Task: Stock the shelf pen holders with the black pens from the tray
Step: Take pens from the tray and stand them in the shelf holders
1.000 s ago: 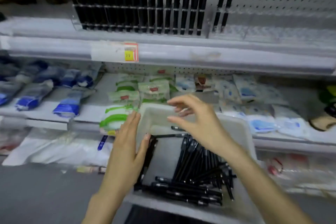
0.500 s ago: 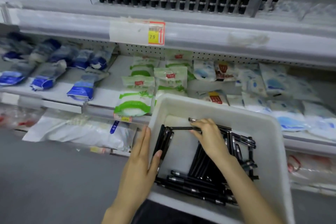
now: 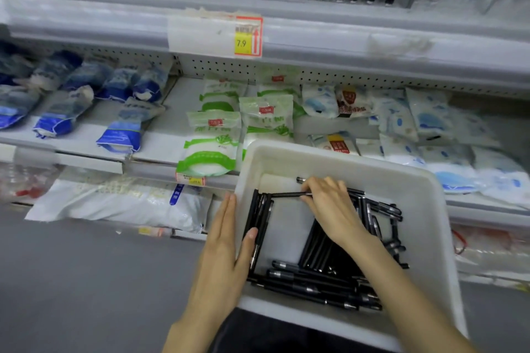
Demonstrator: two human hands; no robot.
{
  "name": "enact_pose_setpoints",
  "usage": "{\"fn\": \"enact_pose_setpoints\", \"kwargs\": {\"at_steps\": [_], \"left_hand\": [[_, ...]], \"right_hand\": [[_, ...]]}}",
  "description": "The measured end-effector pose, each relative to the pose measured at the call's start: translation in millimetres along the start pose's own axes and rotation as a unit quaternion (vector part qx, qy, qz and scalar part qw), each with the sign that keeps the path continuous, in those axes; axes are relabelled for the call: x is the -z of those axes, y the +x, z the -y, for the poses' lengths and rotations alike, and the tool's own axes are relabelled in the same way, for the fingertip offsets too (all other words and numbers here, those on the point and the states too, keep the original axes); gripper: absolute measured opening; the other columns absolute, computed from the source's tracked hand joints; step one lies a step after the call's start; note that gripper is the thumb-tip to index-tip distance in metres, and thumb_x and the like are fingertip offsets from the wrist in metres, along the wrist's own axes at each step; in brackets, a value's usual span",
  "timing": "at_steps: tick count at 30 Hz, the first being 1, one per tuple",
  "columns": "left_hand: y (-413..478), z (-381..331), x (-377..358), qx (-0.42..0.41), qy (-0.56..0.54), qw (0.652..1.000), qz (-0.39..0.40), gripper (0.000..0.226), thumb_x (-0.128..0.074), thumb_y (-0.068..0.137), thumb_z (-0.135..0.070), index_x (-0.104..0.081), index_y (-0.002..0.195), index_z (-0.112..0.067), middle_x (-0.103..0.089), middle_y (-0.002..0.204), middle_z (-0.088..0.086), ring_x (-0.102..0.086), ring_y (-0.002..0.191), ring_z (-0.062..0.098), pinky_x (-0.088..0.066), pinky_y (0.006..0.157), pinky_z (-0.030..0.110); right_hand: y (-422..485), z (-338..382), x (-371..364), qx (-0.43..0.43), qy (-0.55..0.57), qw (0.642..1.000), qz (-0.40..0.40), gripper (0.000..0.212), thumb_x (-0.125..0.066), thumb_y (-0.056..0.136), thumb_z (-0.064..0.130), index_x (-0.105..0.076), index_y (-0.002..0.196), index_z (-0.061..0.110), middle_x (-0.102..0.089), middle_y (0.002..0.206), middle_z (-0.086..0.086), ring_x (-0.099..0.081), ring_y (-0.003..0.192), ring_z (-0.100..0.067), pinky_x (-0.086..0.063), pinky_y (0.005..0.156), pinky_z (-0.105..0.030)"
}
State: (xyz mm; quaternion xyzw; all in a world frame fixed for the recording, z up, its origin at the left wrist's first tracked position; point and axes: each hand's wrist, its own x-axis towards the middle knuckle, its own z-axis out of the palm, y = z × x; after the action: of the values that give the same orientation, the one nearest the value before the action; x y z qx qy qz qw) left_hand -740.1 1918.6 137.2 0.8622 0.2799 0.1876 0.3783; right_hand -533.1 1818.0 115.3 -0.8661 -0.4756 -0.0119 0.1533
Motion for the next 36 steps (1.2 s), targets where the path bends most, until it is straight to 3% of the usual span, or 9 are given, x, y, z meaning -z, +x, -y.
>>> {"fn": "enact_pose_setpoints", "kwargs": {"at_steps": [2, 4, 7, 12, 19, 22, 26, 31, 36], "left_hand": [[5, -10, 5, -0.037, 0.027, 0.999, -0.028, 0.064, -0.028, 0.094, -0.059, 0.006, 0.147, -0.047, -0.004, 0.157, -0.024, -0.002, 0.143, -0.005, -0.01, 0.117, 0.02], [17, -33, 14, -0.072, 0.009, 0.996, -0.061, 0.064, -0.031, 0.093, -0.057, 0.003, 0.146, -0.051, -0.008, 0.156, -0.024, -0.008, 0.144, -0.003, -0.01, 0.115, 0.015], [41, -75, 26, -0.157, -0.021, 0.983, -0.097, 0.058, -0.039, 0.096, -0.043, -0.018, 0.149, -0.035, -0.025, 0.155, -0.01, -0.02, 0.143, 0.002, -0.017, 0.112, 0.012], [96, -147, 40, -0.29, -0.017, 0.95, -0.113, 0.045, -0.043, 0.098, -0.032, -0.041, 0.14, -0.016, -0.04, 0.146, -0.004, -0.032, 0.136, 0.002, -0.022, 0.11, 0.013], [165, -226, 38, -0.436, 0.127, 0.881, -0.13, 0.041, -0.041, 0.097, -0.028, -0.054, 0.13, -0.007, -0.056, 0.133, 0.007, -0.045, 0.124, 0.016, -0.03, 0.109, 0.031], [185, -244, 34, -0.449, 0.191, 0.862, -0.136, 0.044, -0.041, 0.096, -0.028, -0.054, 0.131, -0.006, -0.056, 0.134, 0.007, -0.046, 0.124, 0.016, -0.028, 0.109, 0.033], [198, -250, 29, -0.44, 0.246, 0.855, -0.124, 0.048, -0.038, 0.095, -0.032, -0.052, 0.135, -0.008, -0.054, 0.137, 0.006, -0.049, 0.128, 0.017, -0.026, 0.11, 0.033], [200, -247, 23, -0.433, 0.26, 0.853, -0.128, 0.05, -0.038, 0.094, -0.033, -0.05, 0.137, -0.011, -0.052, 0.14, 0.003, -0.045, 0.13, 0.014, -0.022, 0.113, 0.034], [201, -246, 22, -0.434, 0.247, 0.858, -0.119, 0.05, -0.039, 0.095, -0.034, -0.046, 0.14, -0.013, -0.05, 0.142, 0.0, -0.041, 0.132, 0.01, -0.019, 0.115, 0.033]], "right_hand": [[-5, 2, 15, -0.009, 0.041, 0.999, -0.004, 0.011, -0.059, 0.092, 0.023, -0.058, 0.101, 0.016, -0.062, 0.101, 0.002, -0.052, 0.094, -0.018, -0.038, 0.08, -0.028], [-10, 2, 38, -0.042, 0.138, 0.99, -0.01, 0.007, -0.066, 0.087, 0.016, -0.064, 0.093, 0.017, -0.06, 0.094, 0.004, -0.058, 0.088, -0.012, -0.045, 0.077, -0.022], [-19, 2, 86, -0.101, 0.288, 0.95, -0.056, 0.021, -0.072, 0.08, 0.004, -0.066, 0.077, 0.025, -0.063, 0.083, 0.008, -0.062, 0.075, -0.004, -0.046, 0.067, -0.009], [-21, -8, 194, -0.114, 0.432, 0.884, -0.137, 0.022, -0.064, 0.082, -0.007, -0.07, 0.084, 0.015, -0.072, 0.075, 0.001, -0.068, 0.064, -0.009, -0.05, 0.063, -0.012], [8, -26, 338, -0.013, 0.429, 0.851, -0.304, 0.028, -0.065, 0.071, 0.012, -0.061, 0.099, 0.016, -0.071, 0.071, -0.003, -0.069, 0.061, -0.016, -0.054, 0.06, -0.018], [32, -36, 377, 0.024, 0.387, 0.856, -0.342, 0.034, -0.068, 0.073, 0.018, -0.052, 0.103, 0.021, -0.071, 0.07, -0.002, -0.069, 0.061, -0.017, -0.055, 0.058, -0.022], [70, -52, 395, 0.031, 0.315, 0.872, -0.374, 0.036, -0.069, 0.085, 0.009, -0.042, 0.109, 0.012, -0.067, 0.066, -0.008, -0.069, 0.06, -0.018, -0.056, 0.056, -0.026], [104, -66, 388, 0.04, 0.272, 0.879, -0.39, 0.034, -0.071, 0.084, 0.011, -0.044, 0.105, 0.015, -0.065, 0.066, -0.003, -0.067, 0.056, -0.014, -0.053, 0.052, -0.023], [120, -72, 385, 0.028, 0.212, 0.925, -0.314, 0.035, -0.073, 0.082, 0.015, -0.046, 0.105, 0.015, -0.068, 0.063, -0.008, -0.065, 0.053, -0.02, -0.053, 0.049, -0.022]]}}
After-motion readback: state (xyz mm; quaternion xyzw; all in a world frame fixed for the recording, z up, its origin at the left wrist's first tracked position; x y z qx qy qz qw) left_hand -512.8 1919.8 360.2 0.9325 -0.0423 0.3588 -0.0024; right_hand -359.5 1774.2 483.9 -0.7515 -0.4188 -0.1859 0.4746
